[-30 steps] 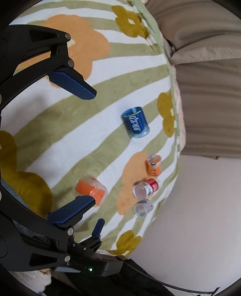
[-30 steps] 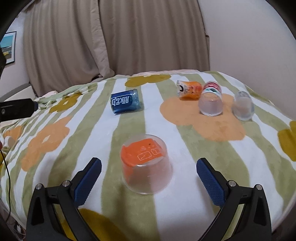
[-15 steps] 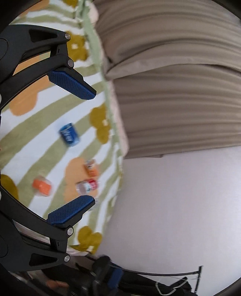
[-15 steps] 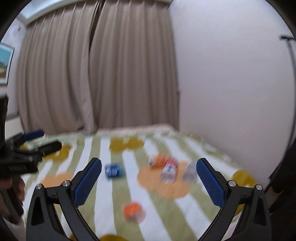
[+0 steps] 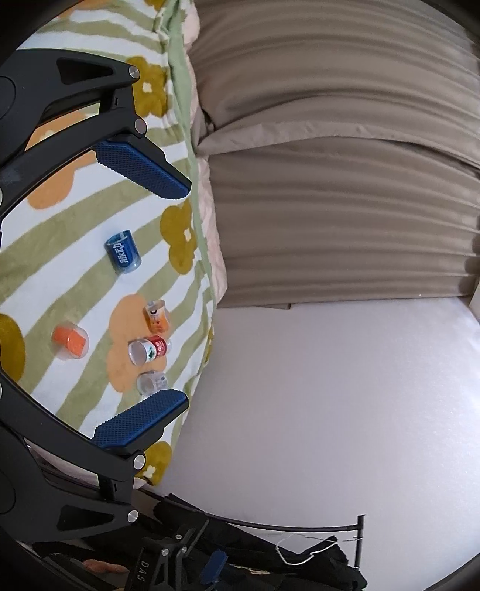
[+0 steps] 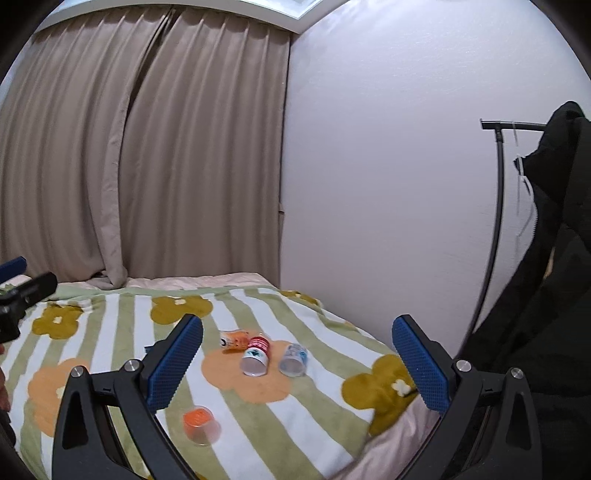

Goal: Flip cup upside down

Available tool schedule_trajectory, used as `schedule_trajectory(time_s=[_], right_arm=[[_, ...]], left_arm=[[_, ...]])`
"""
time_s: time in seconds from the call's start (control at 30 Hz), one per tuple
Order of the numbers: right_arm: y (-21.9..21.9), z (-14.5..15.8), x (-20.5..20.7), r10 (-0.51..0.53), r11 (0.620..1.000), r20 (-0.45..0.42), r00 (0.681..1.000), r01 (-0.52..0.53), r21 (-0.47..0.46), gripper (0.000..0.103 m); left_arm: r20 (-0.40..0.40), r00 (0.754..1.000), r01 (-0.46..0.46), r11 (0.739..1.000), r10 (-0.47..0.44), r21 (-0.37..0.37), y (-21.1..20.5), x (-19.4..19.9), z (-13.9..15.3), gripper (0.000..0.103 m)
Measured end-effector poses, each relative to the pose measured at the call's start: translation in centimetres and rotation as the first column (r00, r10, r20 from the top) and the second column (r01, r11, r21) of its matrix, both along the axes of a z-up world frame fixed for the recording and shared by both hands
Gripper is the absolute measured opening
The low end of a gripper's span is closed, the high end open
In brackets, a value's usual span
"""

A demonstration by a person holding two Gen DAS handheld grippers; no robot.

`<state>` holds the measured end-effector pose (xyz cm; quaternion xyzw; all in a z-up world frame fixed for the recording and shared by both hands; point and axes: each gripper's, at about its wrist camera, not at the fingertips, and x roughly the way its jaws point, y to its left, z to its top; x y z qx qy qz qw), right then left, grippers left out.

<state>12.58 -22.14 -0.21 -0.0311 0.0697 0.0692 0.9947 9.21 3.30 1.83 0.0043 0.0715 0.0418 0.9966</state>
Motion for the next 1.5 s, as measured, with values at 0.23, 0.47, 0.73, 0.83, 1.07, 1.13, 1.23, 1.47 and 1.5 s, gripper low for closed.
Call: schedule_trajectory(time_s=[0.23,0.47,0.73,0.83,1.07,1.13,1.23,1.47,1.5], right_arm=[[-0.3,0.3,-0.9,-0.007,1.000,0.004,1.000,0.007,0.011,0.102],[-0.4,0.3,-1.1,-0.003,1.000,-0.002,1.000,0.003,0.022,0.102],[-0.3,0.2,-1.3,0.000,0.999,-0.004,1.000,0.000,0.032,0.102],[-0.3,0.1,-1.3,0.000,0.999,-0.006,1.000,0.000,0.036,0.102],[-0.3,0.1,-1.4,-0.004,1.000,0.001,1.000,0.004,0.030,0.102],[-0.1,0.0,-1.4,-0.004,0.999,0.005,1.000,0.004,0.031,0.102],[0.0,0.0,-1.4,-0.006,0.999,0.004,1.000,0.005,0.034,0.102],[-0.1,0.0,-1.4,-0.005,0.999,0.005,1.000,0.005,0.034,0.102],[-0.1,0.0,-1.4,-0.004,0.999,0.004,1.000,0.004,0.035,0.102]], left_arm=[[0.020,1.000,0.009,1.000,-0.009,-0.008,-0.4,-0.6,0.1,0.103],[0.018,1.000,0.010,1.000,-0.010,-0.011,-0.5,-1.0,0.1,0.103],[0.032,0.999,0.010,1.000,-0.009,-0.017,-0.6,-1.3,-0.1,0.103],[0.031,0.999,0.010,1.000,-0.009,-0.015,-0.7,-1.4,-0.1,0.103],[0.029,0.999,0.016,1.000,-0.016,-0.008,-0.8,-1.4,-0.3,0.103],[0.029,0.999,0.017,1.000,-0.016,-0.009,-0.8,-1.3,-0.3,0.103],[0.028,0.999,0.016,1.000,-0.016,-0.008,-0.8,-1.3,-0.3,0.103],[0.031,0.999,0.017,1.000,-0.017,-0.008,-0.8,-1.2,-0.4,0.103],[0.032,0.999,0.015,1.000,-0.015,-0.005,-0.9,-1.2,-0.4,0.103]])
